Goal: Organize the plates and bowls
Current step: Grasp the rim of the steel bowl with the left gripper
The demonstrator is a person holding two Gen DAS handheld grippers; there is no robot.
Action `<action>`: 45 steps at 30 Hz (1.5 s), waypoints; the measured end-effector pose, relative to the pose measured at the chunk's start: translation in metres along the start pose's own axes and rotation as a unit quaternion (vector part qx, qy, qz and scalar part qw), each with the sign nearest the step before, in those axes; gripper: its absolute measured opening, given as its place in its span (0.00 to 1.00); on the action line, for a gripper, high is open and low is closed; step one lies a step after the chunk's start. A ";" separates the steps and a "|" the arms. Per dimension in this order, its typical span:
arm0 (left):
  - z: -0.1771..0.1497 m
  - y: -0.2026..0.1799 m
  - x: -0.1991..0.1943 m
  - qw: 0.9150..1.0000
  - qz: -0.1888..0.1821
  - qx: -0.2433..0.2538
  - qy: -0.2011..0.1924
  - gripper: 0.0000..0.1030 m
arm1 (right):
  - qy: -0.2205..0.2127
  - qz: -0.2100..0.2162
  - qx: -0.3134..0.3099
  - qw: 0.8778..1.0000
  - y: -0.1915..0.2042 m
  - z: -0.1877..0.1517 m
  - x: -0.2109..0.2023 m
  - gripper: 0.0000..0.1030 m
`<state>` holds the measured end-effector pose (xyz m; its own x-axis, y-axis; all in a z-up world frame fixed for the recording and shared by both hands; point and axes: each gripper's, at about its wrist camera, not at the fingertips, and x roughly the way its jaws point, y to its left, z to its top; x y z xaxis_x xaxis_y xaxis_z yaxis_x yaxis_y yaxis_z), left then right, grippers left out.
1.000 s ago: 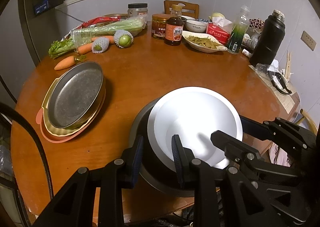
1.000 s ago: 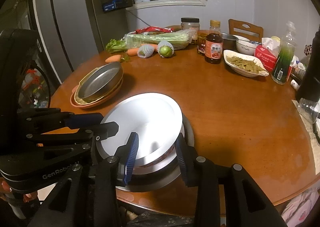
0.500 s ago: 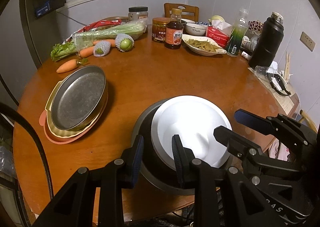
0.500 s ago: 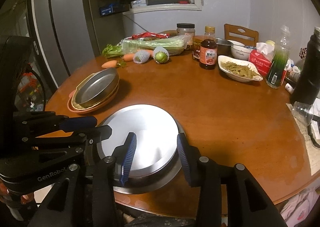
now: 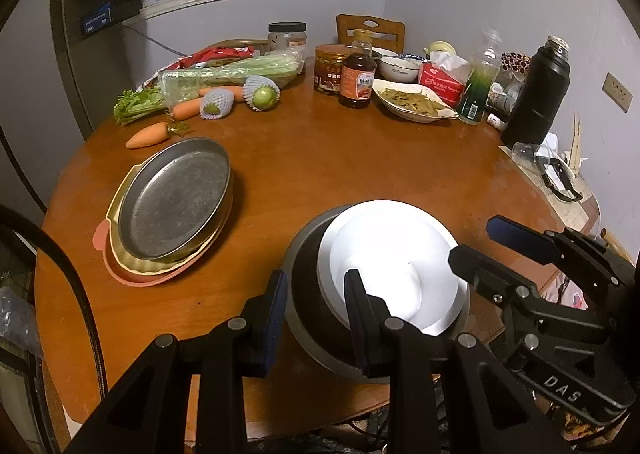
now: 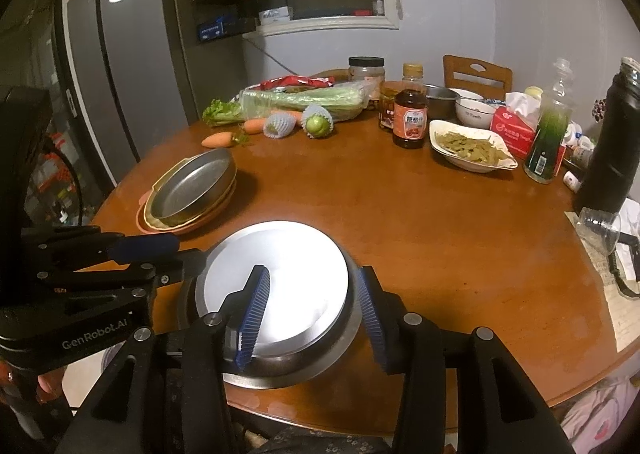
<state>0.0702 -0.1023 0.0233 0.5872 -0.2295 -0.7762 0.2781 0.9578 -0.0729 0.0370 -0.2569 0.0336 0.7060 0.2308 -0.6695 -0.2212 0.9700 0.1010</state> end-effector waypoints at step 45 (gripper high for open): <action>-0.007 0.021 0.059 0.994 -0.061 -0.076 0.048 0.50 | 0.054 0.047 0.086 0.994 -0.025 -0.016 0.058 0.46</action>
<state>0.1059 -0.0946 -0.0285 0.4785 -0.3344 -0.8119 0.2196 0.9408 -0.2581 0.0728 -0.2686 -0.0199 0.6097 0.3211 -0.7247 -0.1586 0.9452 0.2854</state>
